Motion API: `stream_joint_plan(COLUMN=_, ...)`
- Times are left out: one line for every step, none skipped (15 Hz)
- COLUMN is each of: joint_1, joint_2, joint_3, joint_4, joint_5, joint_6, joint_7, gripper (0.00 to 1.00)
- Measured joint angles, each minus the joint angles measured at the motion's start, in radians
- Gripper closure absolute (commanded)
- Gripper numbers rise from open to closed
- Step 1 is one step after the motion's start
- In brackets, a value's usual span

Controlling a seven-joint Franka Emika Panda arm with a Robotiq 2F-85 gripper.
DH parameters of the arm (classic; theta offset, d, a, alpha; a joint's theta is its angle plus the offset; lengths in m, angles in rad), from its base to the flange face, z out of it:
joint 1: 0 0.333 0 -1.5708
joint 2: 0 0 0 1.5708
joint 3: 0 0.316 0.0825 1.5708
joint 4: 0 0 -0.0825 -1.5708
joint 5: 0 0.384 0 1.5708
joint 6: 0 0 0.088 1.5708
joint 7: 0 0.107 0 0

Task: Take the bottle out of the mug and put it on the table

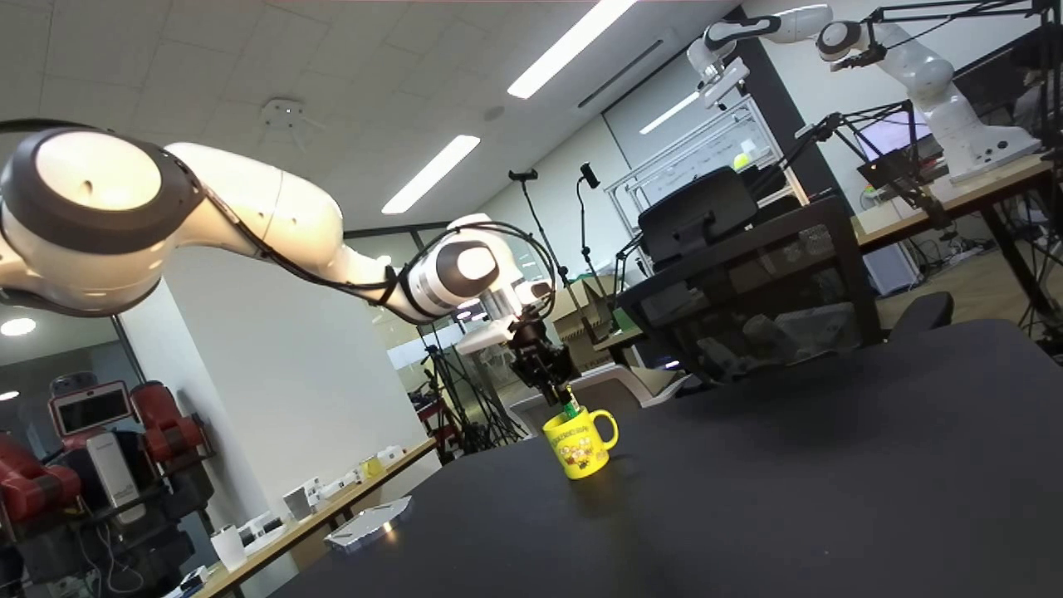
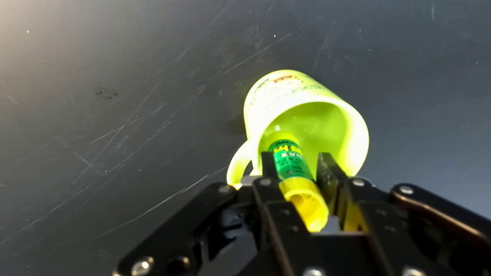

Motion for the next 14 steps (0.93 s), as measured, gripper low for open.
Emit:
stream_joint_plan(joint_1=0.000, joint_2=-0.017, joint_3=0.000, joint_4=-0.003, joint_5=0.000, joint_6=-0.001, joint_7=-0.001, gripper=0.92)
stream_joint_plan(joint_1=0.000, joint_2=-0.036, joint_3=0.000, joint_4=-0.005, joint_5=-0.001, joint_6=-0.009, joint_7=-0.003, gripper=0.92)
stream_joint_plan(joint_1=-0.001, joint_2=-0.060, joint_3=0.000, joint_4=-0.011, joint_5=-0.002, joint_6=-0.033, joint_7=-0.016, gripper=0.92)
stream_joint_plan(joint_1=-0.002, joint_2=-0.090, joint_3=0.000, joint_4=-0.019, joint_5=-0.003, joint_6=-0.062, joint_7=-0.031, gripper=0.92)
stream_joint_plan(joint_1=-0.004, joint_2=-0.125, joint_3=0.002, joint_4=-0.032, joint_5=-0.002, joint_6=-0.092, joint_7=-0.048, gripper=0.92)
stream_joint_plan(joint_1=-0.008, joint_2=-0.164, joint_3=0.003, joint_4=-0.050, joint_5=-0.002, joint_6=-0.119, joint_7=-0.065, gripper=0.92)
stream_joint_plan(joint_1=-0.012, joint_2=-0.210, joint_3=0.004, joint_4=-0.075, joint_5=-0.002, joint_6=-0.142, joint_7=-0.084, gripper=0.92)
stream_joint_plan(joint_1=-0.017, joint_2=-0.261, joint_3=0.004, joint_4=-0.109, joint_5=-0.002, joint_6=-0.161, joint_7=-0.103, gripper=0.92)
stream_joint_plan(joint_1=-0.022, joint_2=-0.314, joint_3=0.004, joint_4=-0.149, joint_5=-0.002, joint_6=-0.177, joint_7=-0.122, gripper=0.92)
stream_joint_plan(joint_1=-0.027, joint_2=-0.368, joint_3=0.004, joint_4=-0.194, joint_5=-0.003, joint_6=-0.188, joint_7=-0.142, gripper=0.92)
stream_joint_plan(joint_1=-0.032, joint_2=-0.421, joint_3=0.003, joint_4=-0.244, joint_5=-0.003, joint_6=-0.189, joint_7=-0.160, gripper=0.92)
stream_joint_plan(joint_1=-0.037, joint_2=-0.471, joint_3=0.003, joint_4=-0.295, joint_5=-0.003, joint_6=-0.189, joint_7=-0.177, gripper=0.92)
stream_joint_plan(joint_1=-0.041, joint_2=-0.521, joint_3=0.002, joint_4=-0.348, joint_5=-0.003, joint_6=-0.189, joint_7=-0.192, gripper=0.92)
stream_joint_plan(joint_1=-0.045, joint_2=-0.565, joint_3=-0.001, joint_4=-0.401, joint_5=-0.004, joint_6=-0.189, joint_7=-0.205, gripper=0.92)
